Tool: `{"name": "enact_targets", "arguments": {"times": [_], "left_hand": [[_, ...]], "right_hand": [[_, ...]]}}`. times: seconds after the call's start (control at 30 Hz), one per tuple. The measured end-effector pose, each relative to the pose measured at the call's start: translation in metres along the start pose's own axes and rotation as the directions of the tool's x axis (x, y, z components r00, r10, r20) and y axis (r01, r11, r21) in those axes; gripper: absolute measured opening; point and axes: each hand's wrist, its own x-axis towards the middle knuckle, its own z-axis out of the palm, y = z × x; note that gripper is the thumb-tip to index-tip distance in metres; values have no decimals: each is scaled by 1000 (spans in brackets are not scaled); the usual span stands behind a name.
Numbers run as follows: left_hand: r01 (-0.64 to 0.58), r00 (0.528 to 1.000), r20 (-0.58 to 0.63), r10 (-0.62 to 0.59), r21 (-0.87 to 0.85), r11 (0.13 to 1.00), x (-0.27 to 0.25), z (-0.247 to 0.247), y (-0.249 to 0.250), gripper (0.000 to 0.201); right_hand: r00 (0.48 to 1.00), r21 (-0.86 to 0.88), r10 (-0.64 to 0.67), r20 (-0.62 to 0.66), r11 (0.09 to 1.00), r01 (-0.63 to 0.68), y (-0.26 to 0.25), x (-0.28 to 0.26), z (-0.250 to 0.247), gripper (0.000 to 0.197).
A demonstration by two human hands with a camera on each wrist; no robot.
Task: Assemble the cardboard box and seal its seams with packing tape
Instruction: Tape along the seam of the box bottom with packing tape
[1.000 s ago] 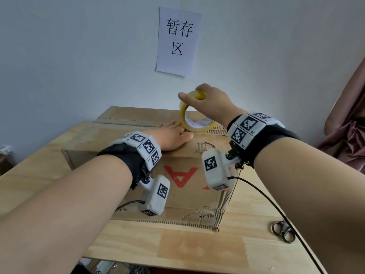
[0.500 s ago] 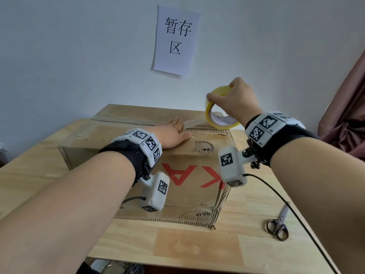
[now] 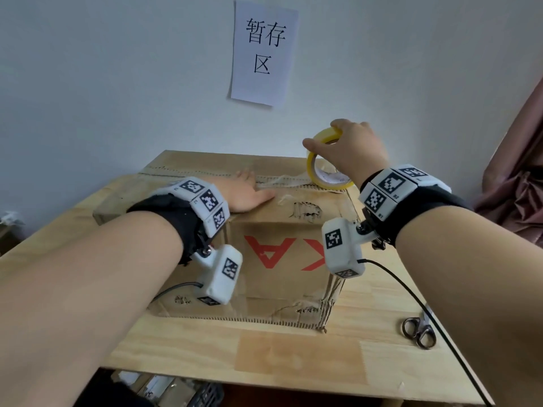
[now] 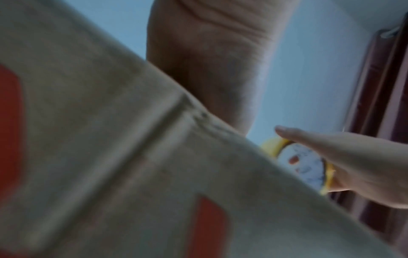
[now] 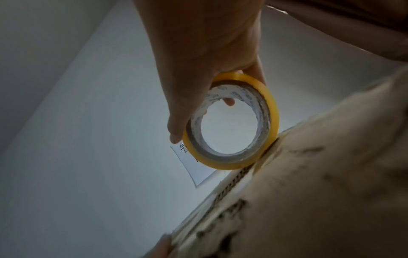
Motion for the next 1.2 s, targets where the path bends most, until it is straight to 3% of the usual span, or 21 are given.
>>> {"name": "enact_targets", "arguments": {"times": [0.2, 0.33, 0.47, 0.6, 0.77, 1.0, 1.2], "left_hand": [[-118, 993, -21, 117, -20, 993, 9, 3, 58, 72], [-179, 983, -68, 172, -120, 977, 9, 2, 31, 63], [-126, 976, -193, 97, -143, 982, 9, 2, -6, 56], [-99, 969, -235, 70, -115, 988, 6, 4, -14, 56], [-128, 978, -170, 119, -43, 991, 9, 4, 15, 55], [-178, 978, -117, 174, -19, 984, 14, 5, 46, 65], [-226, 969, -136, 204, -167, 960, 13, 5, 37, 62]], "right_hand": [[1000, 3, 26, -1, 1000, -26, 5, 0, 0, 74], [1000, -1, 27, -1, 1000, -27, 1, -1, 3, 75], [999, -23, 41, 13, 999, -41, -7, 0, 5, 73], [998, 4, 56, 19, 998, -56, -6, 0, 3, 72], [998, 91, 67, 18, 994, -68, 2, -1, 0, 75], [999, 63, 39, 19, 997, -40, 1, -5, -1, 73], [1000, 71, 25, 0, 997, -25, 3, -7, -2, 78]]}}
